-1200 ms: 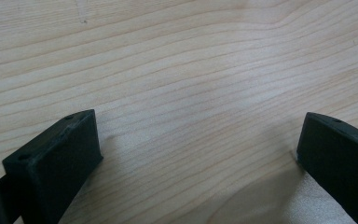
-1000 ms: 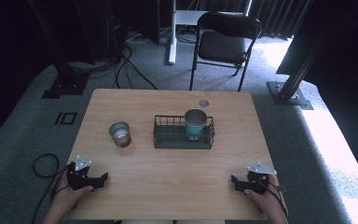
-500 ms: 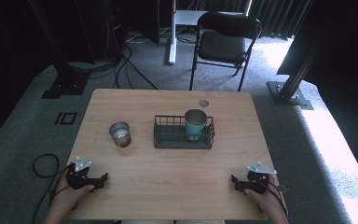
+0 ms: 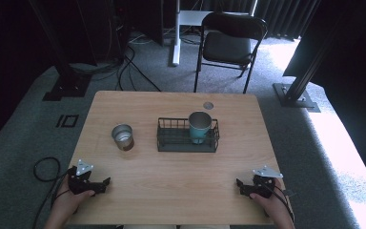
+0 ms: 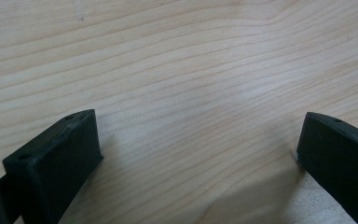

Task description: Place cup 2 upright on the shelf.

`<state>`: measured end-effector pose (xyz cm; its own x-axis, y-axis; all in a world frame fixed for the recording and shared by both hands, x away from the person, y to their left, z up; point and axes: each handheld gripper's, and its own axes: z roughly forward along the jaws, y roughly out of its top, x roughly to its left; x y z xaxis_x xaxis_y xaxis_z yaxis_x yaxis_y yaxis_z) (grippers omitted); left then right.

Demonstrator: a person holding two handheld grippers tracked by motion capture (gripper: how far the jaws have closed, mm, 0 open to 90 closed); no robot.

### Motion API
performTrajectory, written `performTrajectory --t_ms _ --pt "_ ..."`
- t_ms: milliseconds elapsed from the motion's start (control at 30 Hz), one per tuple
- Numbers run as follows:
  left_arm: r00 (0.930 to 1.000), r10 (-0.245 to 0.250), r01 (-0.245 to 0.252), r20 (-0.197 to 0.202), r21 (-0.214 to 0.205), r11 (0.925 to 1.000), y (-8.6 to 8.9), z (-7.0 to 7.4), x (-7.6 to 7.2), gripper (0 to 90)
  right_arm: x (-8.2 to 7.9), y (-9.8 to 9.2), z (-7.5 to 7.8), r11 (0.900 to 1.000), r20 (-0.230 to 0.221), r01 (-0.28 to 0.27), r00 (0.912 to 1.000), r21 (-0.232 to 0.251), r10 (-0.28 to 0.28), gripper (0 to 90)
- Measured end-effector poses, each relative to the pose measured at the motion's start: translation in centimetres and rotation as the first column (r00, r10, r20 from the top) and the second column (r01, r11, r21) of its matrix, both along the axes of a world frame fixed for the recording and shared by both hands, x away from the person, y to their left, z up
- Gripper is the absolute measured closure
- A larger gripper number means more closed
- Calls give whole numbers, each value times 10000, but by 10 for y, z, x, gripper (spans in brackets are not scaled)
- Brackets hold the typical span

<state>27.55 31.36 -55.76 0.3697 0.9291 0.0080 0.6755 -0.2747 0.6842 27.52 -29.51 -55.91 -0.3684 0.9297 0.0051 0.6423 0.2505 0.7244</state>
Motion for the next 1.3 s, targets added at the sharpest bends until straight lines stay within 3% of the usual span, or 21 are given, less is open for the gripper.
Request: performTrajectory --t_ms 233,367,667,833,1167,1300 --pt "9999 -111 111 6 -43 9999 1 0 1 4 0 0 0 10000 0 1 10000 -1 -1 113" --pt "9999 -150 150 4 -434 9989 1 1 1 4 0 0 0 10000 2 0 10000 -2 0 113" --pt "9983 -480 503 332 -719 9961 -8 5 7 5 0 0 0 10000 2 0 10000 2 0 113" --pt "9960 -570 623 686 -769 9951 -13 10 11 15 0 0 0 10000 4 1 10000 2 -1 113" --pt "9947 -572 654 856 -956 9933 -18 17 21 17 0 0 0 10000 5 0 10000 0 0 113" --pt "9932 -724 794 912 -753 9940 -20 17 25 17 0 0 0 10000 6 0 10000 -1 0 113"
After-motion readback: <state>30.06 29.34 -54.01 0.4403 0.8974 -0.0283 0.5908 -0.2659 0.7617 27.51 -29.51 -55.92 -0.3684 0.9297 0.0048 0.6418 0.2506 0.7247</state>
